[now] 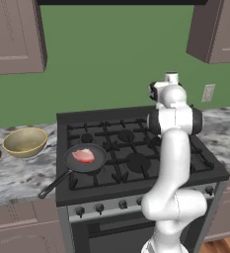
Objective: Place one of the steaks on the plate and the other in the bowl. Then place the bowl in the fridge.
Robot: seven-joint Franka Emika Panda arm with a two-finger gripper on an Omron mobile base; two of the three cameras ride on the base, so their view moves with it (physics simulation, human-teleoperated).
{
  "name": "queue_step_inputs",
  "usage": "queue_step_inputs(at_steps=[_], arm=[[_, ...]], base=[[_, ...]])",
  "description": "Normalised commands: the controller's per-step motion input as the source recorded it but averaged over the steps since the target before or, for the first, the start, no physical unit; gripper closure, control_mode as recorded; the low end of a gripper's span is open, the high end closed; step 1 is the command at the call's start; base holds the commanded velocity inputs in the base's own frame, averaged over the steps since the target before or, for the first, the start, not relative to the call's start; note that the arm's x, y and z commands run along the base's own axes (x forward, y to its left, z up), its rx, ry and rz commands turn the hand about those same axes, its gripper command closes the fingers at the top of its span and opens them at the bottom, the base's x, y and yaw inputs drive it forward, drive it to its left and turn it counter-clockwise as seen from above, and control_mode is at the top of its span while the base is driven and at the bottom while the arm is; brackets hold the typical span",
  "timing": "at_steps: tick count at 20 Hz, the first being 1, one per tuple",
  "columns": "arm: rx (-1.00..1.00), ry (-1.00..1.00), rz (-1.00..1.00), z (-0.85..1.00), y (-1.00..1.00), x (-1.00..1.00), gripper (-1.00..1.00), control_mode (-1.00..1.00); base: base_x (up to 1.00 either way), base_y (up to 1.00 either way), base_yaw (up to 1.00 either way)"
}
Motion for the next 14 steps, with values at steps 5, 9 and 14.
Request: queue_step_inputs(at_steps=[5, 9, 14], arm=[[0.00, 0.08, 0.02, -0.50, -0.07, 0.27, -1.00, -1.00], [0.00, 0.03, 0.03, -0.34, -0.01, 0.07, -1.00, -1.00], [0.00, 0.07, 0.07, -0.35, -0.08, 0.00, -1.00, -1.00]], base=[[0.00, 0.00, 0.00], [0.00, 0.00, 0.00], [0.00, 0.00, 0.00]])
